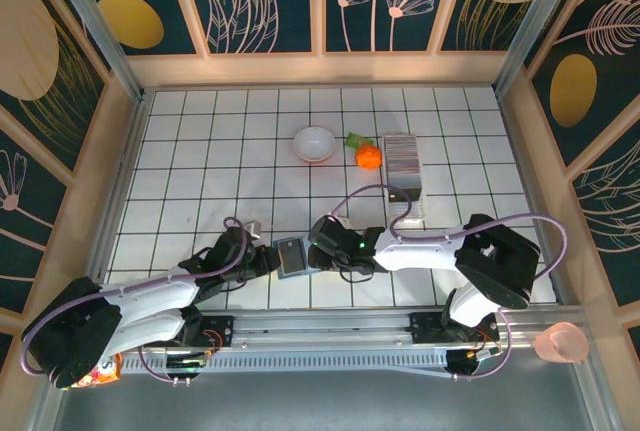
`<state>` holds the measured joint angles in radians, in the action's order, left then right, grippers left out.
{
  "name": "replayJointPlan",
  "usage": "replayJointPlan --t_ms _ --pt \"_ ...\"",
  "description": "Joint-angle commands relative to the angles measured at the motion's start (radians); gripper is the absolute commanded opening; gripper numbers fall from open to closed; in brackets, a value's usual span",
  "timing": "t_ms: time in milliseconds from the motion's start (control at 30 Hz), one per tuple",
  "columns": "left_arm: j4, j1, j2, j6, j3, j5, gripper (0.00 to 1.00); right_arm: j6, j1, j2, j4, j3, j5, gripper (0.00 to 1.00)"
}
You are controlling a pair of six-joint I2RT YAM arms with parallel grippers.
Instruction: Put the credit cards into the card holder
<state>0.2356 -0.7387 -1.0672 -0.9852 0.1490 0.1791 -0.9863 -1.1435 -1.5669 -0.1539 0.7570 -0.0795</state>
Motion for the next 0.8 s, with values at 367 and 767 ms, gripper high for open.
replayJointPlan --t_ms 367,767 --pt "0.01 -0.001 -0.013 -0.015 -0.015 0.022 0.17 -0.003 -0.03 -0.024 0.044 0.058 0.001 0.45" --pt "0.011 -0.002 -0.003 -0.018 -0.024 0.016 0.17 -0.011 -0.036 -0.02 -0.041 0.079 -0.053 0.45"
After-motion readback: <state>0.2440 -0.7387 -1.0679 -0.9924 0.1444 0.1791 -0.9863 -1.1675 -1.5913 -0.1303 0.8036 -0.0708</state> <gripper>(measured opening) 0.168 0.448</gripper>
